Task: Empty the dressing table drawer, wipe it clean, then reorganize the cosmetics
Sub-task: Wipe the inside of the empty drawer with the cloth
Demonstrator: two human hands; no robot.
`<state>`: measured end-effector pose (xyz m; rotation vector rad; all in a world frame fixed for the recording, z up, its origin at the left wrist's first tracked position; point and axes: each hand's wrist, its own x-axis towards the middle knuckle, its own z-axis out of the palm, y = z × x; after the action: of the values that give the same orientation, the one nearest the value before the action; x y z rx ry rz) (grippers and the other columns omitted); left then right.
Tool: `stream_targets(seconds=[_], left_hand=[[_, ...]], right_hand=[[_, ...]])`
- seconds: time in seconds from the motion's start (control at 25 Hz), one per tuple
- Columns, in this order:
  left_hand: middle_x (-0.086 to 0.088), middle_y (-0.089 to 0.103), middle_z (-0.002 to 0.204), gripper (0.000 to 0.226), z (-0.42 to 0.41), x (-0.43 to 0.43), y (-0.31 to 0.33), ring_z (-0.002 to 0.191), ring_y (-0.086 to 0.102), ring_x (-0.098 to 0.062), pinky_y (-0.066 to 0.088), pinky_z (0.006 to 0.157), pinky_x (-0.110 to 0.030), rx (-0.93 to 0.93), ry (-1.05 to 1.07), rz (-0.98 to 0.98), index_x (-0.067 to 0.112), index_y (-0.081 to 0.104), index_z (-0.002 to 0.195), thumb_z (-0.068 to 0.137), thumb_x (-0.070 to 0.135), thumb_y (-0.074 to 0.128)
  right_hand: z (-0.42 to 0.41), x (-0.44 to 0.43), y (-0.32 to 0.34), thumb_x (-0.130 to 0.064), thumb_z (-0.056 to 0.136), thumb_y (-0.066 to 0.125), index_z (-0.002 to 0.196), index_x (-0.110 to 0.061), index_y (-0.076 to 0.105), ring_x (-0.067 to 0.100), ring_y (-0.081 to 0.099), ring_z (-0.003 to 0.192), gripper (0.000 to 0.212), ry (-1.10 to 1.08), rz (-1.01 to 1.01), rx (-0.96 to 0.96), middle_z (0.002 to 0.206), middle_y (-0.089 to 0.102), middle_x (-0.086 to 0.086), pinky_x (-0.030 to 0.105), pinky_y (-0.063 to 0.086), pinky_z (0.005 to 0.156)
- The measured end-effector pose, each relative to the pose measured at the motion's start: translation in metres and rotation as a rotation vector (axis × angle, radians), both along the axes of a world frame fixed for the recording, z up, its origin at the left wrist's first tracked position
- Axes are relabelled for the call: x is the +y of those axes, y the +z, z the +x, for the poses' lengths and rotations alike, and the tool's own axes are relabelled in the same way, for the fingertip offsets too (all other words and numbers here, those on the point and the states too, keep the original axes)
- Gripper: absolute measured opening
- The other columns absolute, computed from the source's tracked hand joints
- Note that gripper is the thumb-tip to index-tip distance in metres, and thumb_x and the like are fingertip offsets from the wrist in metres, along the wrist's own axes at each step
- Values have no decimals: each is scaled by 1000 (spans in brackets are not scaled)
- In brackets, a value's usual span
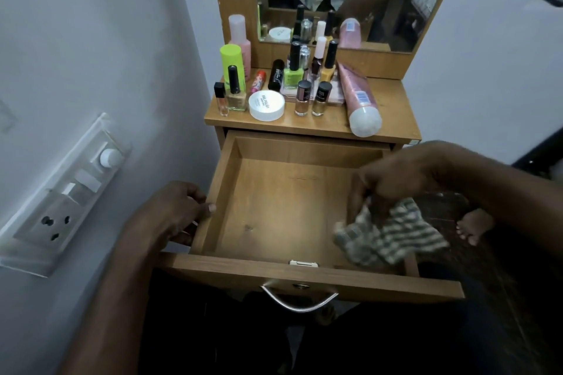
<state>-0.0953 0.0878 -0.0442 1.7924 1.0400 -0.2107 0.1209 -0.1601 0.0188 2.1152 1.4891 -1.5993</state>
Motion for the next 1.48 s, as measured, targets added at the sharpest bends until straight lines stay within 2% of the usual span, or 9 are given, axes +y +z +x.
stream_targets(seconds=[0.2, 0.6, 0.76, 0.92, 0.96, 1.04, 1.16, 1.28, 1.48], left_hand=[[-21, 69, 98, 13, 0, -2, 1, 85, 68, -38, 56, 62, -39, 21, 9, -3, 6, 63, 105, 93, 11, 65], [-24, 69, 92, 12, -2, -2, -3, 76, 67, -38, 55, 59, -38, -3, 62, -15, 2, 62, 100, 91, 9, 67], [-22, 68, 93, 10, 1, -7, 4, 78, 66, -37, 56, 64, -41, 29, 62, -6, 4, 63, 97, 91, 10, 67], [-8, 69, 89, 15, 16, -37, 18, 80, 63, -26, 52, 72, -35, -13, -16, 571, 11, 69, 90, 91, 26, 65], [-9, 70, 89, 23, 21, -52, 22, 76, 64, -23, 50, 69, -31, -162, -15, 482, 8, 70, 93, 95, 30, 61], [-21, 71, 99, 46, 35, -82, 24, 79, 71, -25, 57, 72, -34, -394, 98, -145, 2, 65, 108, 97, 45, 52], [-31, 65, 117, 83, 51, -106, 17, 103, 68, -43, 53, 91, -57, -417, 142, -951, 2, 54, 126, 87, 74, 40], [-28, 65, 121, 90, 59, -105, 7, 109, 65, -41, 51, 91, -54, -473, 190, -1084, 3, 58, 131, 86, 77, 36], [-29, 61, 126, 87, 54, -106, 1, 114, 62, -42, 47, 99, -55, -530, 288, -1114, -1, 57, 132, 83, 72, 51]], right_hand=[[-63, -17, -37, -6, 94, 48, 147, -30, 40, 24, 56, 115, 59, 139, 16, -158, 136, 53, 4, 39, 54, 89], [-56, -23, -38, -5, 93, 48, 140, -24, 53, 17, 58, 114, 52, 39, 98, -184, 137, 58, 2, 35, 52, 94], [-12, -46, 3, 6, 86, 56, 137, -25, 57, 27, 62, 114, 60, -440, 232, 271, 131, 64, 3, 44, 53, 95], [-20, -47, -19, 12, 88, 53, 130, -21, 60, 33, 68, 98, 53, -1054, 515, 470, 123, 66, 17, 47, 56, 83], [-29, -40, -26, 13, 89, 52, 129, -18, 59, 30, 70, 93, 52, -1134, 582, 455, 120, 67, 17, 44, 58, 79], [-49, -26, -35, 13, 89, 53, 130, -19, 58, 23, 72, 94, 52, -1231, 723, 406, 119, 67, 10, 36, 60, 77], [-79, -10, -45, 0, 89, 64, 140, -29, 49, 12, 67, 106, 60, -1202, 855, 350, 129, 61, -4, 32, 59, 83], [-97, 2, -51, -21, 82, 79, 148, -31, 37, 8, 58, 115, 79, -1283, 854, 300, 136, 53, -10, 38, 54, 95], [-93, 15, -59, -15, 73, 86, 136, -6, 50, 18, 73, 89, 73, -1417, 711, 286, 105, 73, 0, 36, 60, 75]])
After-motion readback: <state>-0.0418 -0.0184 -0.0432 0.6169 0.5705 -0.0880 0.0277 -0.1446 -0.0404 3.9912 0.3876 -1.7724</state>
